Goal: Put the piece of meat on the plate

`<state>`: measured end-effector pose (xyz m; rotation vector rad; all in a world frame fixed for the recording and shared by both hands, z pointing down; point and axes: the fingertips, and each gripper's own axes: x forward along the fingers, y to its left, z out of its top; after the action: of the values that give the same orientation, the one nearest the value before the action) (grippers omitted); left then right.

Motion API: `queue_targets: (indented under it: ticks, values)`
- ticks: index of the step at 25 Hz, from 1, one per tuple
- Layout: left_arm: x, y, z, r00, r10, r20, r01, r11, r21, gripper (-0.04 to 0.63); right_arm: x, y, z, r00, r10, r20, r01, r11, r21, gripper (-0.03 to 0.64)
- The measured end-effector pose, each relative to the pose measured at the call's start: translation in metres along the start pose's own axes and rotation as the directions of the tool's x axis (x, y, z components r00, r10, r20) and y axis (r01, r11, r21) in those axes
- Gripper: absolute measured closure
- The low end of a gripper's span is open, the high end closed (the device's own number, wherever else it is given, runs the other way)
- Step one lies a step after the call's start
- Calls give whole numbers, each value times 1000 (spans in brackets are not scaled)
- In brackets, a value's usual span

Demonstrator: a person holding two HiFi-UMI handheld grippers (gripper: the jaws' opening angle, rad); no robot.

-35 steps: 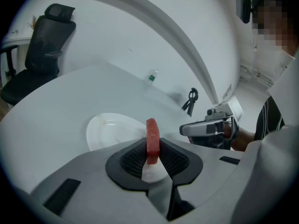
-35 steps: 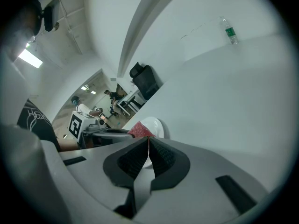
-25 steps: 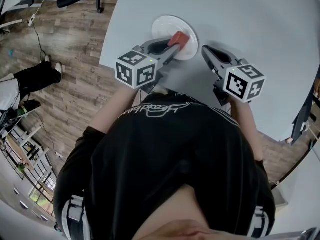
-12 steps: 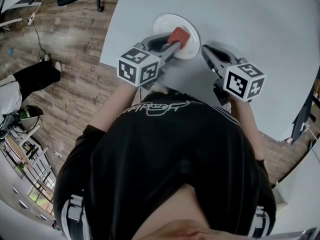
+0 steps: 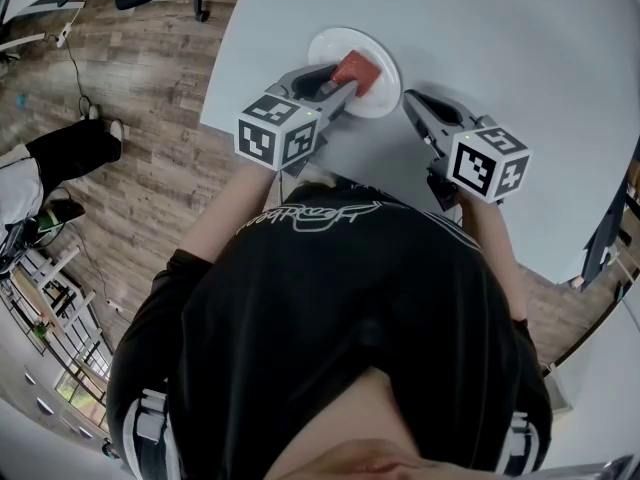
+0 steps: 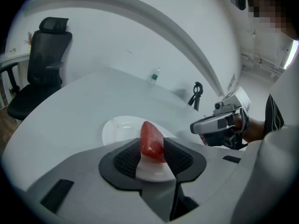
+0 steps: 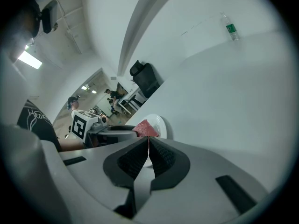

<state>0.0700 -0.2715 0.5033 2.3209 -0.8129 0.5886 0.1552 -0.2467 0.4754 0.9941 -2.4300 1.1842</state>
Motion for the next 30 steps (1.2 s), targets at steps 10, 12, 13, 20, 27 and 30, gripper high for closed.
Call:
queue_targets:
  ticks: [10,12,13,20,27,30]
  values:
    - [-2,10,-3,997,78,-20,-76,996,55,449,1,0,-2,1000,11,-13,-11,1000,0,606]
    - [-2,9,-4,997,80,-21,-78,995,58,449,2,-1,-4,1000,12,-16,-12,1000,2,606]
    - [-1,9,-5,997,77,-22,-76,996,54,448,2,-2,-4,1000,13,-16,-13,1000,3,606]
    - [-6,7,-2,997,67,-29,-67,997,28,448,3,3,-4,999,26,-29,-27,1000,-16,606]
    - [-28,12,16,995,94,38,-93,995,-29,515,7,10,7,1000,17,-1,-17,1000,-23,606]
    - [-44,-3,23,996,67,62,-64,997,-42,534,1,21,9,1000,16,9,-15,999,-52,605]
